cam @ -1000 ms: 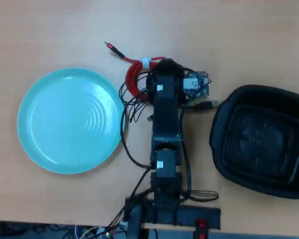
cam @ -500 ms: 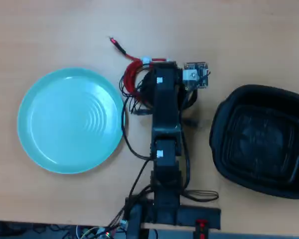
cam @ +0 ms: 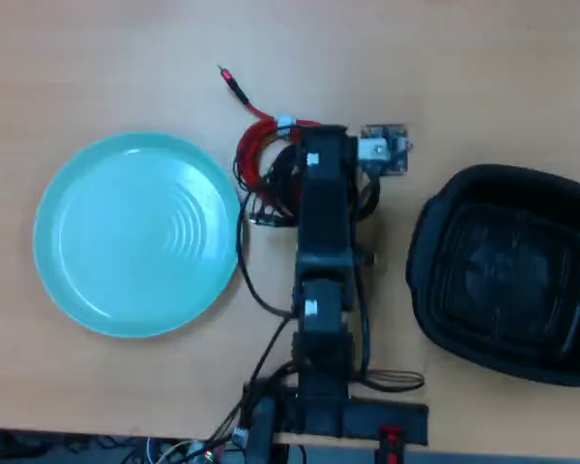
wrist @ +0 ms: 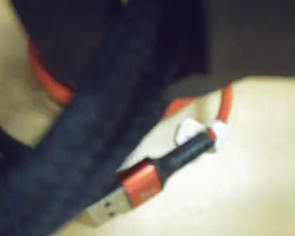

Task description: Put a black charging cable in a black bowl and put a red charging cable in a green bowl

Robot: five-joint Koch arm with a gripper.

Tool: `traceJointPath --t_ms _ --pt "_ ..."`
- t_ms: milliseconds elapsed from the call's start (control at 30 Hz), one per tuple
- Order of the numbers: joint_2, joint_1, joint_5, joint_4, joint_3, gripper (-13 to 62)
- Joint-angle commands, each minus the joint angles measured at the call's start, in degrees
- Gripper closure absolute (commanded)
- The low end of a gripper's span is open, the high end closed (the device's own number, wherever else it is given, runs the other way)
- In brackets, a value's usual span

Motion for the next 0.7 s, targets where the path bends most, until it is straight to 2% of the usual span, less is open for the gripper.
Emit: traceJointPath --t_ms 0,267,667 --pt "9.8 1.5 -0.1 3.3 -2.5 55.6" --pt "27.2 4.8 0.2 9.5 -6.2 55.6" --pt "41.7 4.8 -0.2 11.6 -9.4 55.7"
